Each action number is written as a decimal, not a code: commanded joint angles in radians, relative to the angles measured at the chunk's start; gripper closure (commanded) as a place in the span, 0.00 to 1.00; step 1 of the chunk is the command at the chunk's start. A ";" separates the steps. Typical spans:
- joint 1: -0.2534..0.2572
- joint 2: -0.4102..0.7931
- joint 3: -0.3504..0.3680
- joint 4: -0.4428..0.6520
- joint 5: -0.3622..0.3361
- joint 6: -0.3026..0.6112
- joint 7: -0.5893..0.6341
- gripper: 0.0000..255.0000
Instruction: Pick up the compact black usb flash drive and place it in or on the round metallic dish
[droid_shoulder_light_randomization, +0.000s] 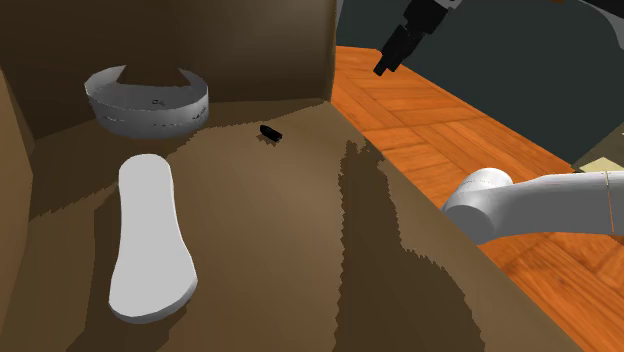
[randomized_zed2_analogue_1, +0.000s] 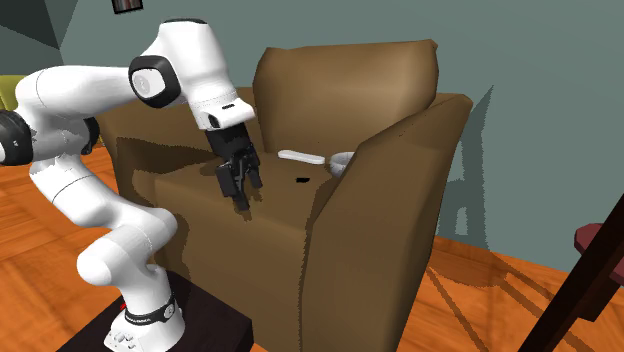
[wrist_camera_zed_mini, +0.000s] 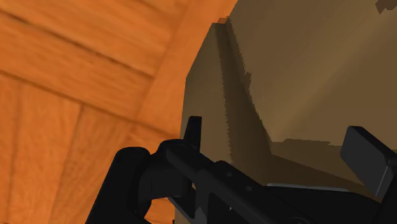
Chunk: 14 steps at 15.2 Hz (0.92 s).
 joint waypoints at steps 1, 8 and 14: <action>0.000 0.000 0.000 0.000 0.000 0.000 0.000 0.00; 0.042 0.005 0.169 -0.024 0.067 0.063 0.155 0.00; 0.069 0.056 0.319 -0.002 0.112 0.123 0.290 0.00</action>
